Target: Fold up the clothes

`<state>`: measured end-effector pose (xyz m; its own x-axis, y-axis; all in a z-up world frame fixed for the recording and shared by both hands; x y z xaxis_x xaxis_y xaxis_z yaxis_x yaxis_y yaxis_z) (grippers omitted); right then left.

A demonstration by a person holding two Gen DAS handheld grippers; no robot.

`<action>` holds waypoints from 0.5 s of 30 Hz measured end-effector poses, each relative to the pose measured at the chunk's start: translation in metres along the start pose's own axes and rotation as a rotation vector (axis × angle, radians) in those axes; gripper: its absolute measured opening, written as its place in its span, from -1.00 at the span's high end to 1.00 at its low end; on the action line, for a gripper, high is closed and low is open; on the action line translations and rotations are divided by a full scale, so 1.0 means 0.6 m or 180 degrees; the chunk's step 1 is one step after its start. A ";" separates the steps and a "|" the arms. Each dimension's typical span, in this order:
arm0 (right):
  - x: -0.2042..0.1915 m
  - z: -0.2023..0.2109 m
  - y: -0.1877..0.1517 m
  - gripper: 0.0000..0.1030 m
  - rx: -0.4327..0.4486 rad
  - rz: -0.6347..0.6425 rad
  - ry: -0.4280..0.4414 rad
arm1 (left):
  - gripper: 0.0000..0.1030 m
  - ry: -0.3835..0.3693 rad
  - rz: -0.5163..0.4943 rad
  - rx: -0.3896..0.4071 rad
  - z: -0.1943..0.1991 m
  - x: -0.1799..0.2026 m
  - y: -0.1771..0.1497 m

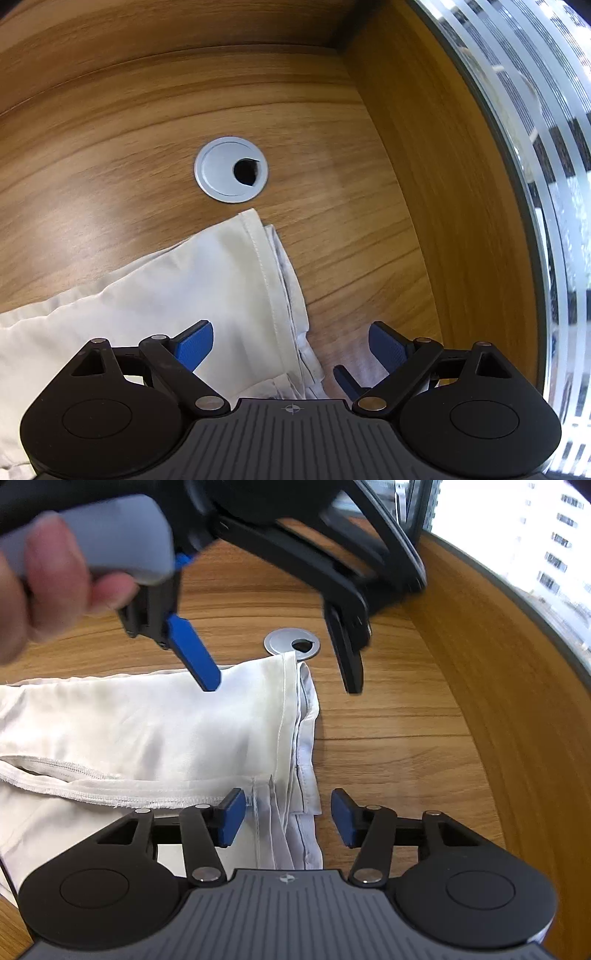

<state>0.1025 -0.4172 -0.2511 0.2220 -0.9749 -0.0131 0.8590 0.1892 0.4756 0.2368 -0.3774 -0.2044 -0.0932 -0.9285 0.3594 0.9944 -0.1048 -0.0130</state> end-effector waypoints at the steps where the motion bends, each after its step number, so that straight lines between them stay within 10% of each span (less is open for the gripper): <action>1: 0.001 -0.004 0.000 -0.12 -0.0014 -0.0020 0.0047 | -0.79 0.0002 0.0012 0.0009 0.001 -0.001 0.002; 6: 0.009 -0.012 -0.004 0.00 -0.0045 -0.0127 0.0236 | -0.79 0.0037 0.0042 0.0022 0.005 -0.007 0.002; 8: 0.009 -0.012 -0.004 0.62 -0.0034 -0.0157 0.0293 | -0.80 0.0048 0.0057 0.0027 0.005 -0.007 0.003; 15: -0.018 0.004 0.004 0.71 -0.0001 -0.0025 0.0101 | -0.81 0.0223 -0.0092 -0.0116 -0.023 0.013 -0.001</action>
<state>0.1012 -0.4064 -0.2474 0.2298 -0.9722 -0.0449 0.8611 0.1816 0.4750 0.2349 -0.3896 -0.2146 -0.1265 -0.9474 0.2940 0.9889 -0.1438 -0.0380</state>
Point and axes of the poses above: each gripper's, at about its wrist camera, not at the fingertips, and z roughly against the way its jaws point, x to its right, y to its top, the point moved 9 cm from there along -z, roughly the way its jaws point, and after that the axes turned 8 degrees about -x, right-handed, at the moved point
